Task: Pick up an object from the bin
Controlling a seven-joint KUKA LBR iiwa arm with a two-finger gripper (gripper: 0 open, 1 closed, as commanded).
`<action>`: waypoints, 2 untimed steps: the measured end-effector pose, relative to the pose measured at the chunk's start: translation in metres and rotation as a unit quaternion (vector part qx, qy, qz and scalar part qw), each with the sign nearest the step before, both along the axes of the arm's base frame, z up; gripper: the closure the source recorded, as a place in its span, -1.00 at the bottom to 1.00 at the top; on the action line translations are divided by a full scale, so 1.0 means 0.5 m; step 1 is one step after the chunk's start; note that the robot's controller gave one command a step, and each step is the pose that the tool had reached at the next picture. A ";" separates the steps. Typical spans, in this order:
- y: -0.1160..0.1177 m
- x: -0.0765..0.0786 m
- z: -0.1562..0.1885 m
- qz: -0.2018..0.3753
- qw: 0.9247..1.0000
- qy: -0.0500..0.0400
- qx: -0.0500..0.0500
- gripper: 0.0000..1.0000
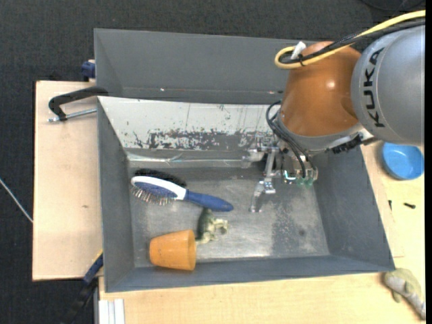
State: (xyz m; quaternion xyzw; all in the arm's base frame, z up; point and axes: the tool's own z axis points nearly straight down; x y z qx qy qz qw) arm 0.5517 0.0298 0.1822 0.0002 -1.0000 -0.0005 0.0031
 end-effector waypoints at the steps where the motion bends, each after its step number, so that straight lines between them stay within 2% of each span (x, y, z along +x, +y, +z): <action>1: 0.080 -0.064 -0.224 -0.003 1.000 -0.007 0.000 -1.00; 2: 0.080 -0.061 -0.216 -0.003 1.000 -0.007 0.001 1.00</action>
Offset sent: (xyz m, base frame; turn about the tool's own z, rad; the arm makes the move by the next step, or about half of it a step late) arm -0.0337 0.0386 -0.1122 0.0060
